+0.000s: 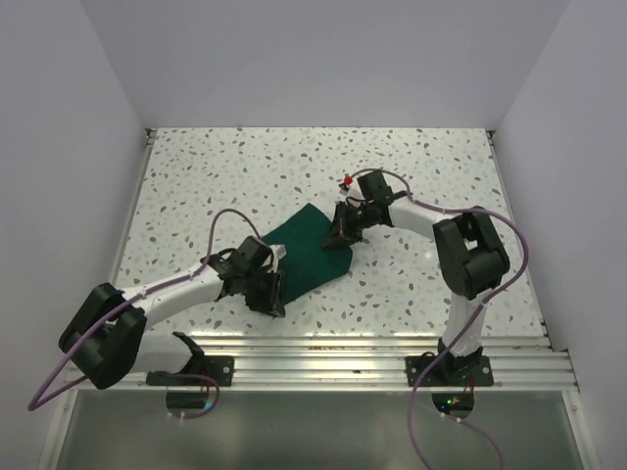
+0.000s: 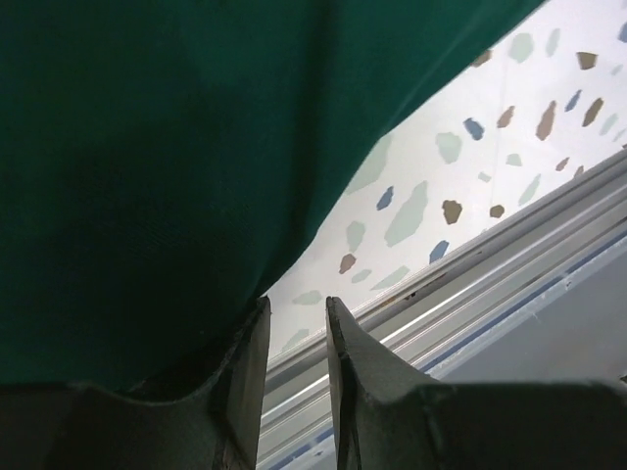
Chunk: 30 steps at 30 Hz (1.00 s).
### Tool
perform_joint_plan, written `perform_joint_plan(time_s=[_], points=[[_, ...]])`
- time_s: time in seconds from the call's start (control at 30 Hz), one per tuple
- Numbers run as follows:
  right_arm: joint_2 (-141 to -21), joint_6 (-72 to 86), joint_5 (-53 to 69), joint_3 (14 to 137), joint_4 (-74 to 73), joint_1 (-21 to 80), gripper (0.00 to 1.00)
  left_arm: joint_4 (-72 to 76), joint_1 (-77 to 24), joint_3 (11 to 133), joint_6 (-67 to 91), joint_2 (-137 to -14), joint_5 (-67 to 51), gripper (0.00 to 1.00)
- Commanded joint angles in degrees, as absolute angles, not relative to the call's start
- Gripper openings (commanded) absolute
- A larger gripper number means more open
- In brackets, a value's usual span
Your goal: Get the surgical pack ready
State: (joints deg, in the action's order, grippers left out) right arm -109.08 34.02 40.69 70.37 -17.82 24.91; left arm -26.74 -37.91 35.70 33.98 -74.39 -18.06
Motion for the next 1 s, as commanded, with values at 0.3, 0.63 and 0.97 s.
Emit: perform_joint_plan(time_s=[0.3,0.63,0.97], points=[[-112.59,33.84,38.24,63.63,-13.61,24.08,0.07,-27.5,-31.21,39.8,32.44,-83.31,-14.51,0.32],[-105.3,29.18,36.82,70.83,-23.99,25.83,0.08,-37.35,-30.59,46.93,28.3,-73.4,-11.07,0.38],[-107.22,30.85,39.73,69.26,-21.36,27.77,0.08,-38.94,-29.45,43.95,32.52,-72.24,-10.81,0.39]])
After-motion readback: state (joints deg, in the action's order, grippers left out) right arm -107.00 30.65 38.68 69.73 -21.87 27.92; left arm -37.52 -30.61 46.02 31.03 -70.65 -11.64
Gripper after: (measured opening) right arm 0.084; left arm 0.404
